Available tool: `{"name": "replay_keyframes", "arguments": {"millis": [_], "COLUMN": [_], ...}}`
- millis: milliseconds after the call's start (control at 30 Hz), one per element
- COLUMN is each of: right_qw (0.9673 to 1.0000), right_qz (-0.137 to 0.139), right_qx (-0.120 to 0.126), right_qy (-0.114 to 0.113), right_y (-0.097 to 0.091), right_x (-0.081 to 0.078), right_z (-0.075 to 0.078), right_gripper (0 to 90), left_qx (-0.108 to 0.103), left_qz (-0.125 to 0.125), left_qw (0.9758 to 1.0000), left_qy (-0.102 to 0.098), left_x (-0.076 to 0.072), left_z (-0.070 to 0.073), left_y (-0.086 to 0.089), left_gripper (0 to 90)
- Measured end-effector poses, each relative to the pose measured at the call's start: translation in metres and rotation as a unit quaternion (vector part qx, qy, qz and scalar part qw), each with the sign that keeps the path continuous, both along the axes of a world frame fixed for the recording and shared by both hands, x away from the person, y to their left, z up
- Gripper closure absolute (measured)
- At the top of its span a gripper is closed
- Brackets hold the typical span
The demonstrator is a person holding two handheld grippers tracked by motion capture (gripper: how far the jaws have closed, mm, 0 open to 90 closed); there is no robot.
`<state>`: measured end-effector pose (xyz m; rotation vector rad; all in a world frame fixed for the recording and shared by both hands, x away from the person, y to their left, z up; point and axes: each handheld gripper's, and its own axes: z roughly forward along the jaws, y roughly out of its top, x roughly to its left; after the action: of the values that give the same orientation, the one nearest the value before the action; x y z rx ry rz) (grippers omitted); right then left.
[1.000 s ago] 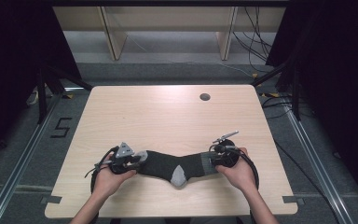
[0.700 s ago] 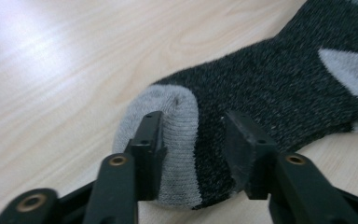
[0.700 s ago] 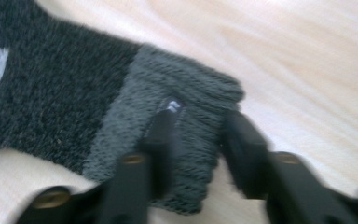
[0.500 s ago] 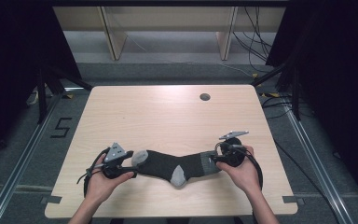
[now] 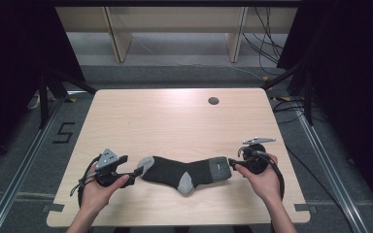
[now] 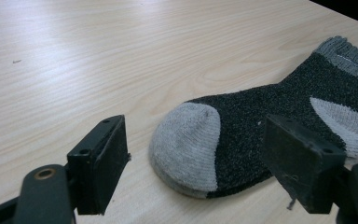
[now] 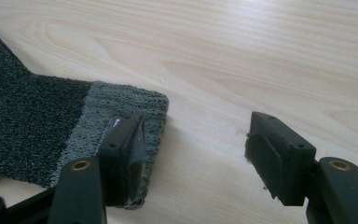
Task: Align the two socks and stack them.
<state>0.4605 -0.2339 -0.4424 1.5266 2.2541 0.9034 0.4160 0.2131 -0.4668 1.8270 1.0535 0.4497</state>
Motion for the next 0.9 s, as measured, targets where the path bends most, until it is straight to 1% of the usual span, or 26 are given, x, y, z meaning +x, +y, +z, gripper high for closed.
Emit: {"name": "replay_keyframes", "arguments": {"millis": [33, 67, 100, 133, 167, 200, 233, 267, 300, 333, 367, 400, 433, 467, 500, 533, 567, 633, 667, 700, 733, 767, 800, 833, 867, 900], "right_qw": [1.0, 0.9998, 0.9999, 0.9998, 0.9999, 1.0, 0.9999, 0.9999, 1.0, 0.9999, 0.9999, 0.9996, 0.9996, 0.9992, 0.9993, 0.9995, 0.9997, 0.9999, 0.999, 0.999, 0.9993, 0.9992, 0.9992, 0.999, 0.999, 0.999], "right_qz": [0.0, -0.015, -0.015, -0.016, -0.01, -0.005, -0.008, -0.009, -0.001, -0.008, 0.002, 0.007, 0.007, 0.0, 0.007, 0.0, -0.004, -0.001, -0.015, -0.007, -0.009, -0.014, -0.014, 0.001, -0.005, -0.005], "right_qx": [0.0, 0.004, -0.005, 0.01, -0.002, -0.003, -0.006, 0.001, 0.002, -0.004, 0.005, 0.005, 0.005, 0.011, 0.007, -0.018, -0.011, -0.008, 0.007, 0.001, -0.012, -0.003, -0.003, 0.016, 0.005, 0.005], "right_qy": [0.0, 0.008, 0.002, 0.005, 0.004, 0.003, 0.006, 0.009, 0.002, 0.01, 0.016, 0.027, 0.027, 0.037, 0.037, 0.025, 0.021, 0.015, 0.04, 0.044, 0.035, 0.037, 0.037, 0.042, 0.043, 0.043], "right_y": [0.0, 0.003, 0.003, 0.006, 0.005, 0.005, 0.005, 0.007, 0.005, 0.005, 0.004, 0.004, 0.004, 0.005, 0.004, 0.005, 0.007, 0.007, 0.012, 0.011, 0.01, 0.012, 0.012, 0.012, 0.013, 0.013], "right_x": [0.0, -0.001, 0.0, 0.001, 0.002, 0.003, 0.003, 0.003, 0.005, 0.005, 0.006, 0.006, 0.006, 0.006, 0.007, 0.007, 0.006, 0.006, 0.005, 0.005, 0.006, 0.004, 0.004, 0.004, 0.005, 0.005], "right_z": [0.0, 0.003, 0.003, 0.003, 0.004, 0.004, 0.004, 0.004, 0.002, 0.002, 0.001, -0.001, -0.001, -0.001, -0.002, -0.003, -0.004, -0.005, -0.006, -0.006, -0.008, -0.008, -0.008, -0.007, -0.007, -0.007], "right_gripper": [37.3, 37.1, 37.1, 36.9, 36.9, 36.9, 36.9, 37.0, 37.6, 39.9, 41.8, 43.4, 43.4, 45.1, 46.5, 47.9, 48.5, 49.1, 50.1, 50.2, 50.3, 50.4, 50.4, 50.6, 50.6, 50.6], "left_qx": [0.0, -0.003, -0.004, -0.004, -0.003, -0.001, -0.001, -0.004, -0.002, 0.001, 0.001, 0.005, 0.005, 0.005, 0.007, 0.004, -0.001, -0.005, -0.014, -0.028, -0.025, -0.024, -0.024, -0.016, -0.019, -0.019], "left_qz": [0.0, 0.002, 0.004, 0.004, 0.008, 0.011, 0.013, 0.012, 0.016, 0.016, 0.016, 0.017, 0.017, 0.016, 0.02, 0.029, 0.03, 0.033, 0.034, 0.03, 0.027, 0.023, 0.023, 0.024, 0.024, 0.024], "left_qw": [1.0, 1.0, 1.0, 1.0, 1.0, 0.9999, 0.9999, 0.9999, 0.9998, 0.9998, 0.9998, 0.9998, 0.9998, 0.9998, 0.9996, 0.9993, 0.9992, 0.999, 0.9987, 0.9984, 0.9984, 0.9985, 0.9985, 0.9985, 0.9985, 0.9985], "left_qy": [0.0, 0.0, 0.001, 0.001, 0.004, 0.006, 0.007, 0.007, 0.006, 0.007, 0.007, 0.01, 0.01, 0.013, 0.017, 0.025, 0.026, 0.03, 0.036, 0.04, 0.044, 0.043, 0.043, 0.046, 0.045, 0.045], "left_x": [0.0, -0.002, -0.003, -0.003, -0.003, -0.003, -0.003, -0.002, -0.002, -0.002, -0.002, -0.001, -0.001, 0.001, 0.001, 0.003, 0.004, 0.005, 0.007, 0.01, 0.012, 0.013, 0.013, 0.017, 0.019, 0.019], "left_z": [0.0, -0.001, -0.002, -0.002, -0.004, -0.005, -0.006, -0.006, -0.007, -0.007, -0.007, -0.007, -0.007, -0.008, -0.008, -0.009, -0.009, -0.01, -0.01, -0.012, -0.012, -0.013, -0.013, -0.014, -0.016, -0.016], "left_y": [0.0, 0.002, 0.004, 0.004, 0.006, 0.006, 0.006, 0.006, 0.005, 0.005, 0.005, 0.003, 0.003, 0.002, 0.002, 0.001, 0.002, 0.002, 0.001, -0.001, -0.003, -0.004, -0.004, -0.007, -0.008, -0.008], "left_gripper": [22.3, 22.3, 22.3, 22.3, 22.4, 22.8, 23.5, 25.2, 26.6, 27.7, 29.1, 31.5, 33.2, 33.2, 34.6, 37.2, 38.3, 39.1, 39.1, 38.8, 38.5, 38.3, 38.0, 37.6, 37.0, 36.3]}}
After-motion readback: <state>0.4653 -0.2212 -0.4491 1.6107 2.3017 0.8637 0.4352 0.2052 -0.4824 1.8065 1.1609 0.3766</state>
